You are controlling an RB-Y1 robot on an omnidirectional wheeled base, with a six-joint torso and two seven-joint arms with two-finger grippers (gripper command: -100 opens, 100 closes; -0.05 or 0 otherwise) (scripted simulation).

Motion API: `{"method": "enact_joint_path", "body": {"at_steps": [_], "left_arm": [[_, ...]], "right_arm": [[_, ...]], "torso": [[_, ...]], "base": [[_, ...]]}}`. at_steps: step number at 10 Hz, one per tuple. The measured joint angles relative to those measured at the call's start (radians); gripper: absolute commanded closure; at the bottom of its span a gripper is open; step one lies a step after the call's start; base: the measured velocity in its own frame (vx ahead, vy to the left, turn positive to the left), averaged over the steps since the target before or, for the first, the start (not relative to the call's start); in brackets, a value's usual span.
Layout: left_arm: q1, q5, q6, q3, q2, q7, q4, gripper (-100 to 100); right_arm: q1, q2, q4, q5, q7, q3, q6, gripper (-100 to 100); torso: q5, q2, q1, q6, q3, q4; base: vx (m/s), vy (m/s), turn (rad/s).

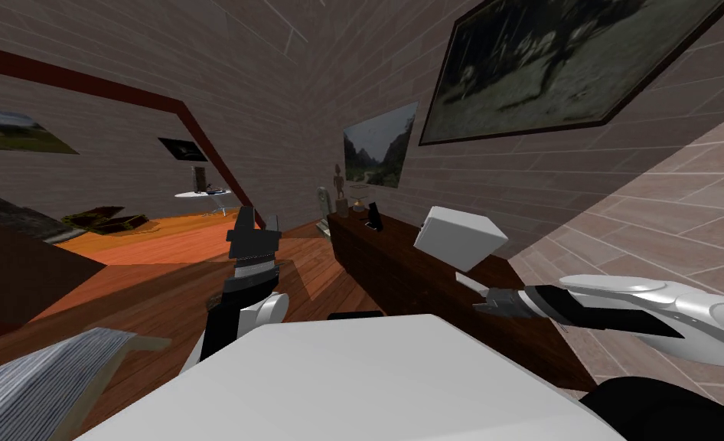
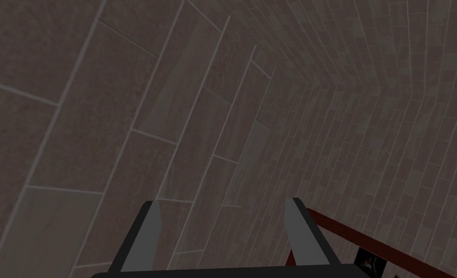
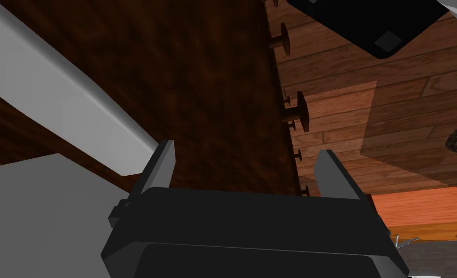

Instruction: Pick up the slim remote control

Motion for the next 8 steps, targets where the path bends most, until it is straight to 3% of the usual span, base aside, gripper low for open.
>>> {"method": "enact_joint_path", "body": {"at_steps": [1,2,4,5,6,8], "left_arm": [[0.000,0.000,0.000,0.000,0.000,0.000,0.000,0],[0.000,0.000,0.000,0.000,0.000,0.000,0.000,0],[0.000,0.000,0.000,0.000,0.000,0.000,0.000,0],[0.000,0.000,0.000,0.000,0.000,0.000,0.000,0],[0.000,0.000,0.000,0.000,0.000,0.000,0.000,0],[0.000,0.000,0.000,0.000,0.000,0.000,0.000,0]], "right_arm": [[0.003,0.003,0.019,-0.012,0.015,0.017,0.001,-100],[-0.041,0.033,0.033,0.039,-0.021,0.051,-0.007,-100],[-0.093,0.033,0.034,0.099,-0.055,0.065,-0.009,-100],[-0.127,0.037,0.062,0.164,-0.074,0.085,-0.020,-100],[-0.098,0.016,0.060,0.144,-0.059,0.082,-0.014,-100],[-0.088,0.000,0.089,0.200,-0.055,0.106,-0.008,-100]], "torso": [[0.000,0.001,0.000,0.002,0.001,0.000],[0.000,0.002,0.002,0.002,0.002,0.001],[0.001,0.002,0.005,0.002,0.002,0.001],[0.001,0.002,0.003,0.000,0.001,0.001],[0.000,0.001,0.002,0.001,0.001,0.000],[-0.001,0.001,-0.002,0.001,0.000,0.000]], "base": [[0.002,-0.020,-0.030],[-0.004,0.002,-0.039],[0.001,-0.007,0.131],[0.006,-0.049,0.193],[0.001,-0.071,0.295],[0.013,-0.105,0.388]]}}
